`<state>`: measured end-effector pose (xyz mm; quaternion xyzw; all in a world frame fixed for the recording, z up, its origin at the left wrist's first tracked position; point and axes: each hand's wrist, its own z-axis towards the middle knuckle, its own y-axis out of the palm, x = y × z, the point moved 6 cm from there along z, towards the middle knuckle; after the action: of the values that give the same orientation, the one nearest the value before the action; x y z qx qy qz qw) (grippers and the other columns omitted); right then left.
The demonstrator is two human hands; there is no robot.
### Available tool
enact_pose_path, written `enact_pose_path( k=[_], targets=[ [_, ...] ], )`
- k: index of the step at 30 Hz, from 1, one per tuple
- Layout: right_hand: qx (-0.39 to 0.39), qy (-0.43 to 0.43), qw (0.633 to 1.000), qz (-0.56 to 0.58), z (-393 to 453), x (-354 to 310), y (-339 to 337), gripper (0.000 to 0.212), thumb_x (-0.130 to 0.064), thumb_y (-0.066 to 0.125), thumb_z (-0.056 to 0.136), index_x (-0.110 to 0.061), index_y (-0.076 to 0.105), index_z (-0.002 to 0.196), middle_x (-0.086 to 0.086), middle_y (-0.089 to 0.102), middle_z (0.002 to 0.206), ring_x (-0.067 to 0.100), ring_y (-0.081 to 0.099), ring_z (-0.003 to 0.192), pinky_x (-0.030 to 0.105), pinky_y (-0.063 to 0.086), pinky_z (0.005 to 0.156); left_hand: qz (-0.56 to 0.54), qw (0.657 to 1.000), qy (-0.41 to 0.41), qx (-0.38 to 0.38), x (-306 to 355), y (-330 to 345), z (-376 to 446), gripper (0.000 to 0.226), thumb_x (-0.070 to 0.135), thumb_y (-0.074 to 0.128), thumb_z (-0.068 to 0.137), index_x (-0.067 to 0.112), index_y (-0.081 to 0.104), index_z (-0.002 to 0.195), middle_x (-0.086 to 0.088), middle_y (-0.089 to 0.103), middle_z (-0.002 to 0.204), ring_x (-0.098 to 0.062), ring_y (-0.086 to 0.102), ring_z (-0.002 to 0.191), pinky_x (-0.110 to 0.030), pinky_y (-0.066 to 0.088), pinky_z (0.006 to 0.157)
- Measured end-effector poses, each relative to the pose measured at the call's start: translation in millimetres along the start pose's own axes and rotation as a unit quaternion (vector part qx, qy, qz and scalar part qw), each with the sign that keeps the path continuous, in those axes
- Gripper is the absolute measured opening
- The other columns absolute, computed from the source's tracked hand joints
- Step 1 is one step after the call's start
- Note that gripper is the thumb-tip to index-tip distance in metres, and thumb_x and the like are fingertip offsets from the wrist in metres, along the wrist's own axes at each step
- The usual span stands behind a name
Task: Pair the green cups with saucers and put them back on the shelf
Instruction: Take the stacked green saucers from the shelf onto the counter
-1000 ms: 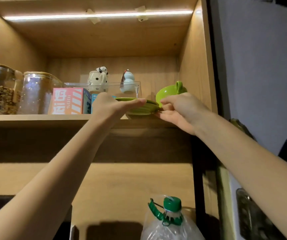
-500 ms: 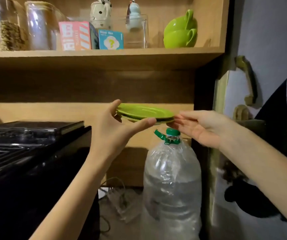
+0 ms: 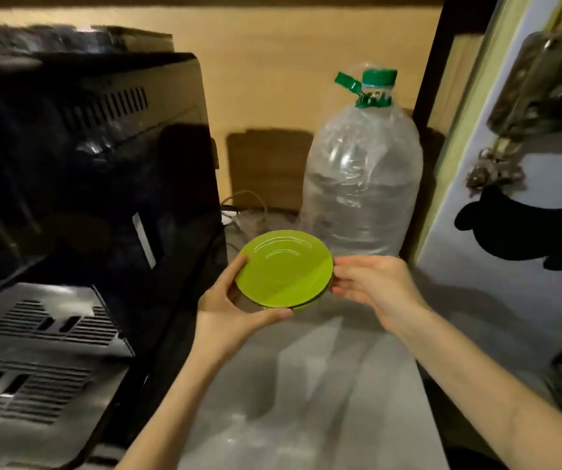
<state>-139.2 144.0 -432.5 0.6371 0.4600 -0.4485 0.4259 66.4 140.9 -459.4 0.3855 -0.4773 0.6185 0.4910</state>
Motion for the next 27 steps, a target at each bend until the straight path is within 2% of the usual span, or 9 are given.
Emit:
enact_pose_path(
  k=[3, 6, 9, 12, 14, 16, 21, 24, 27],
  targets=[
    [0.003, 0.049, 0.998, -0.026, 6.4, 51.8, -0.3, 0.026, 0.011, 0.056, 0.080, 0.014, 0.060, 0.106, 0.009, 0.063, 0.062, 0.005, 0.062, 0.038, 0.015, 0.054, 0.046, 0.063, 0.997, -0.029, -0.014, -38.6, -1.7, -21.4, 0.125, 0.062, 0.081, 0.023, 0.022, 0.041, 0.134, -0.004, 0.057, 0.130, -0.009, 0.053, 0.119, -0.036, 0.043, 0.104],
    [0.003, 0.081, 0.996, -0.039, 13.6, 95.5, 1.2, 0.028, 0.012, 0.057, 0.079, 0.015, 0.059, 0.106, 0.008, 0.062, 0.061, 0.004, 0.061, 0.036, 0.014, 0.053, 0.044, 0.104, 0.992, -0.064, -0.036, -72.9, -0.8, -35.0, 0.122, 0.047, 0.087, 0.027, 0.018, 0.039, 0.136, -0.005, 0.054, 0.134, -0.011, 0.051, 0.120, -0.026, 0.041, 0.102],
    [-0.004, 0.117, 0.992, -0.049, 19.8, 131.6, 3.6, 0.029, 0.012, 0.058, 0.078, 0.015, 0.059, 0.107, 0.009, 0.062, 0.066, 0.007, 0.062, 0.040, 0.014, 0.053, 0.044, 0.112, 0.987, -0.104, -0.054, -101.3, 1.3, -44.9, 0.131, 0.056, 0.080, 0.019, 0.012, 0.039, 0.136, -0.006, 0.053, 0.135, -0.014, 0.050, 0.123, -0.026, 0.040, 0.103],
    [0.000, 0.140, 0.989, -0.049, 27.6, 157.2, 4.2, 0.031, 0.009, 0.061, 0.078, 0.014, 0.059, 0.108, 0.010, 0.062, 0.070, 0.018, 0.061, 0.060, 0.014, 0.054, 0.046, 0.098, 0.986, -0.119, -0.064, -122.0, 5.1, -47.9, 0.128, 0.051, 0.080, 0.022, 0.010, 0.038, 0.136, 0.005, 0.046, 0.132, -0.011, 0.044, 0.125, 0.000, 0.031, 0.093],
    [0.010, 0.148, 0.988, -0.044, 34.0, 169.4, 4.1, 0.033, 0.009, 0.063, 0.077, 0.013, 0.059, 0.109, 0.010, 0.062, 0.072, 0.020, 0.060, 0.065, 0.014, 0.054, 0.046, 0.103, 0.986, -0.115, -0.060, -130.3, 7.3, -46.3, 0.121, 0.048, 0.080, 0.026, 0.012, 0.040, 0.134, 0.010, 0.043, 0.129, -0.008, 0.041, 0.124, 0.009, 0.025, 0.085],
    [0.022, 0.155, 0.986, -0.050, 40.1, 179.2, 2.8, 0.031, 0.009, 0.063, 0.076, 0.013, 0.061, 0.107, 0.009, 0.063, 0.071, 0.019, 0.060, 0.064, 0.014, 0.054, 0.046, 0.117, 0.985, -0.111, -0.057, -137.5, 8.2, -44.8, 0.119, 0.050, 0.080, 0.027, 0.016, 0.041, 0.134, 0.011, 0.043, 0.132, -0.008, 0.040, 0.126, 0.007, 0.025, 0.089],
    [0.040, 0.170, 0.981, -0.085, 51.9, 196.9, -4.2, 0.029, 0.011, 0.062, 0.075, 0.011, 0.064, 0.104, 0.008, 0.065, 0.069, 0.016, 0.062, 0.060, 0.015, 0.054, 0.047, 0.175, 0.974, -0.124, -0.070, -151.0, 13.2, -42.0, 0.124, 0.061, 0.072, 0.028, 0.018, 0.036, 0.138, -0.003, 0.035, 0.149, -0.009, 0.022, 0.138, -0.035, 0.017, 0.117],
    [0.040, 0.179, 0.978, -0.100, 55.2, 204.1, -4.5, 0.029, 0.011, 0.063, 0.074, 0.011, 0.063, 0.102, 0.008, 0.064, 0.070, 0.019, 0.061, 0.062, 0.015, 0.054, 0.047, 0.199, 0.969, -0.120, -0.078, -156.2, 16.4, -41.2, 0.126, 0.065, 0.067, 0.027, 0.015, 0.035, 0.138, -0.004, 0.032, 0.150, 0.000, 0.013, 0.130, -0.035, 0.006, 0.118],
    [0.029, 0.186, 0.974, -0.127, 56.7, 208.4, -2.9, 0.027, 0.011, 0.062, 0.073, 0.010, 0.064, 0.100, 0.007, 0.064, 0.068, 0.018, 0.061, 0.062, 0.016, 0.053, 0.048, 0.200, 0.968, -0.126, -0.084, -167.1, 15.3, -43.6, 0.143, 0.082, 0.060, 0.014, 0.018, 0.034, 0.139, 0.013, 0.024, 0.141, 0.001, 0.011, 0.129, -0.031, 0.005, 0.116]
  ],
)
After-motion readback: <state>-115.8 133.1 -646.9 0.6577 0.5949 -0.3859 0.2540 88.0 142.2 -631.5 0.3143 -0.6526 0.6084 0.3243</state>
